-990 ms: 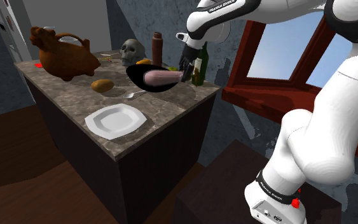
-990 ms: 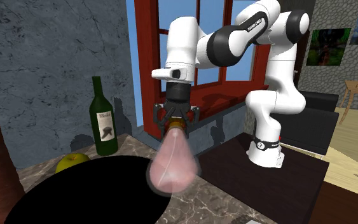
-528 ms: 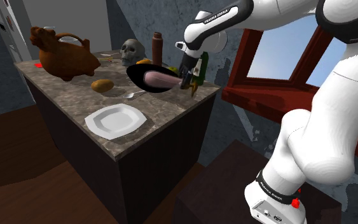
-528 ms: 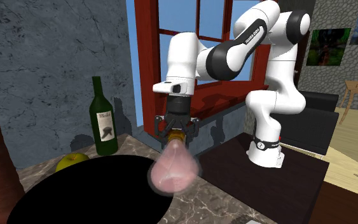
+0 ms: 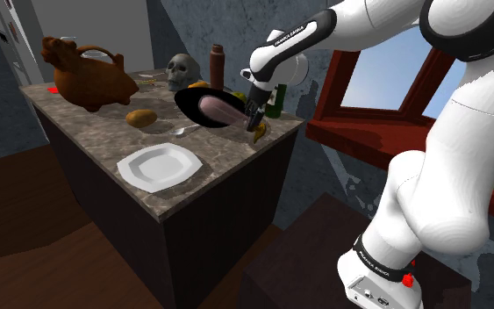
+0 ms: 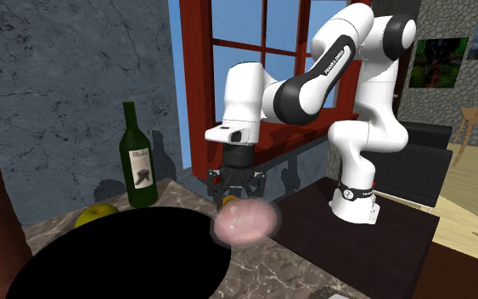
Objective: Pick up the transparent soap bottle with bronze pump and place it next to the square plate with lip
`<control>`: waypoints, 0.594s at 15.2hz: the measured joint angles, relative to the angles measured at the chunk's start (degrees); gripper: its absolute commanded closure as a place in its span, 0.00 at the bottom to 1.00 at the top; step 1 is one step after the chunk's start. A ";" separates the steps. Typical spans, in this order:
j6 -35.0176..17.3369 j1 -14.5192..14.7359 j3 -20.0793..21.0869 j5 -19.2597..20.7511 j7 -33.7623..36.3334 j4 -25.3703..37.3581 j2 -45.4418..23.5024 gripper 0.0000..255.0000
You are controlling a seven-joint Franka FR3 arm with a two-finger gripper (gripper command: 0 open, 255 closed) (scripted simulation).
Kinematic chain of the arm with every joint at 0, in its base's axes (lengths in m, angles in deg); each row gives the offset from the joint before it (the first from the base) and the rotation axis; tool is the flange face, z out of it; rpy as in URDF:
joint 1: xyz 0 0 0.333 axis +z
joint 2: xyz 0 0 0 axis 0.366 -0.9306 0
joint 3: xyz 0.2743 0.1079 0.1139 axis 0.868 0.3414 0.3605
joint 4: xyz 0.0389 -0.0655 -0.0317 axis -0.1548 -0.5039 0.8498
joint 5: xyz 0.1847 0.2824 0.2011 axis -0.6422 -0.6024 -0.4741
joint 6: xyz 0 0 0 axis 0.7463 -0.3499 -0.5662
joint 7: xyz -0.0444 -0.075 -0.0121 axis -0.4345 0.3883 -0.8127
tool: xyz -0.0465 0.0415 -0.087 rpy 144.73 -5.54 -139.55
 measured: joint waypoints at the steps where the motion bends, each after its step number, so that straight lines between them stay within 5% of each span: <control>1: -0.19 -0.03 0.00 -0.21 -0.23 -0.06 -0.14 1.00; 6: -0.18 -0.09 0.02 -0.37 -0.38 -0.03 -0.29 1.00; 7: -0.22 -0.09 0.02 -0.38 -0.38 -0.05 -0.29 0.00; 9: -0.26 -0.15 -0.04 -0.36 -0.39 -0.20 -0.41 0.00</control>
